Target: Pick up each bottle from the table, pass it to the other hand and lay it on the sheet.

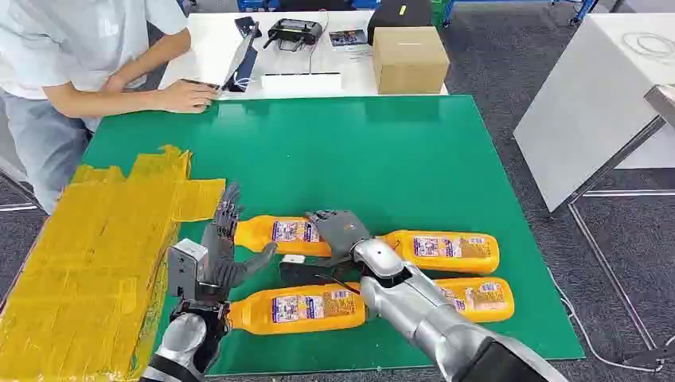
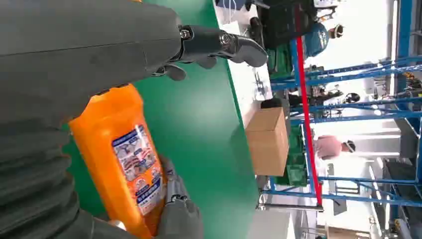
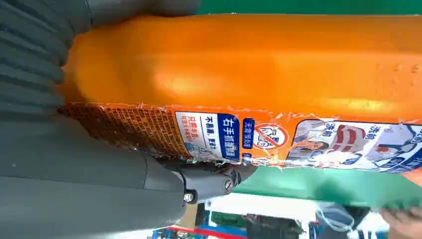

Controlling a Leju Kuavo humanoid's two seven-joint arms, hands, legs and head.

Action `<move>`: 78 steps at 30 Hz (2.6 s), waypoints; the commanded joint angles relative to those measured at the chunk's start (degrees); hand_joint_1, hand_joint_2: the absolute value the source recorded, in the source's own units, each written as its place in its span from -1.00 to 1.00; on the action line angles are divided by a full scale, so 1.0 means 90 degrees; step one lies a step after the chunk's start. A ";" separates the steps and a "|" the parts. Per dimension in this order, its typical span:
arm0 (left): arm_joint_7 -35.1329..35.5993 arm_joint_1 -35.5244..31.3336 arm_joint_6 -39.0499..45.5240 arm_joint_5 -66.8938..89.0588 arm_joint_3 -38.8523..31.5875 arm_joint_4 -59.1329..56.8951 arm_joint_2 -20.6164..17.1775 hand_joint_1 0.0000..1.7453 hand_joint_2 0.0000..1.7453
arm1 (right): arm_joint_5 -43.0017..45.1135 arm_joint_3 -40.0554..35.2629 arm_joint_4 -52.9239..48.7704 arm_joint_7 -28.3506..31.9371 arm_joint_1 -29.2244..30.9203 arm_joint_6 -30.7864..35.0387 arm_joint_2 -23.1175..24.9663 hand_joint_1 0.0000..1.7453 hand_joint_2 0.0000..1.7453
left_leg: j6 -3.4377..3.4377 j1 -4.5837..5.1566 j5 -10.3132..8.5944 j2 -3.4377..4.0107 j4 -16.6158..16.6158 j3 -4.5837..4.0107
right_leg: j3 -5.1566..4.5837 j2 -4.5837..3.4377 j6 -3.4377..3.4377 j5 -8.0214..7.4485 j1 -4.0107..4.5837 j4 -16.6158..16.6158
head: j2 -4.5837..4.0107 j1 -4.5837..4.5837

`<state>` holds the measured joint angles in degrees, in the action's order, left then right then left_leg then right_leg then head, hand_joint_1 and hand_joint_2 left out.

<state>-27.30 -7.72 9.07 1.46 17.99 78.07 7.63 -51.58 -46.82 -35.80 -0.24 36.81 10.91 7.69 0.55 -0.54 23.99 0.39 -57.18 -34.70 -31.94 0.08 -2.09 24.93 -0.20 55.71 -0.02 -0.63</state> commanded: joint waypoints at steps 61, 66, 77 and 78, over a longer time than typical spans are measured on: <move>0.1284 -0.0643 -0.1717 -0.2185 0.0389 -0.0098 -0.0462 -1.00 1.00 | 0.3594 0.1741 -0.3579 0.2552 -0.2104 0.0033 -0.0241 1.00 1.00 | -0.0001 -0.0001 0.0005 -0.0007 0.0007 0.0015 | 0.0015 0.0005 0.0003 0.0006 0.0000 -0.0007 | 0.0000 0.0000; 0.1284 -0.0643 -0.1717 -0.2185 0.0389 -0.0098 -0.0462 -1.00 1.00 | 0.3594 0.1741 -0.3579 0.2552 -0.2104 0.0033 -0.0241 1.00 1.00 | -0.0001 0.0000 0.0006 -0.0005 0.0006 0.0014 | 0.0014 0.0002 0.0003 0.0006 0.0000 -0.0007 | 0.0000 0.0000; 0.1286 -0.0647 -0.1705 -0.2287 0.0361 -0.0086 -0.0472 -1.00 1.00 | 0.3514 0.1632 -0.3470 0.2539 -0.2083 0.0039 -0.0237 1.00 1.00 | 0.0000 -0.0001 0.0005 -0.0004 0.0006 0.0012 | 0.0012 0.0002 0.0002 0.0004 0.0001 -0.0008 | 0.0000 0.0002; 0.1293 -0.0660 -0.1703 -0.2327 0.0350 -0.0082 -0.0477 -1.00 1.00 | 0.3465 0.1561 -0.3408 0.2532 -0.2087 0.0040 -0.0231 1.00 1.00 | 0.0000 -0.0004 0.0016 -0.0007 0.0009 0.0042 | 0.0044 0.0002 0.0005 0.0014 0.0004 -0.0014 | 0.0000 0.0000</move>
<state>-16.00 -11.21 -6.49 -18.10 19.80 80.72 5.03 -19.43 -29.77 -68.41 22.71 16.62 10.99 6.99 0.55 -0.54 23.99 0.40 -57.17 -34.75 -32.00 0.07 -2.08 24.94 -0.21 55.71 -0.02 -0.63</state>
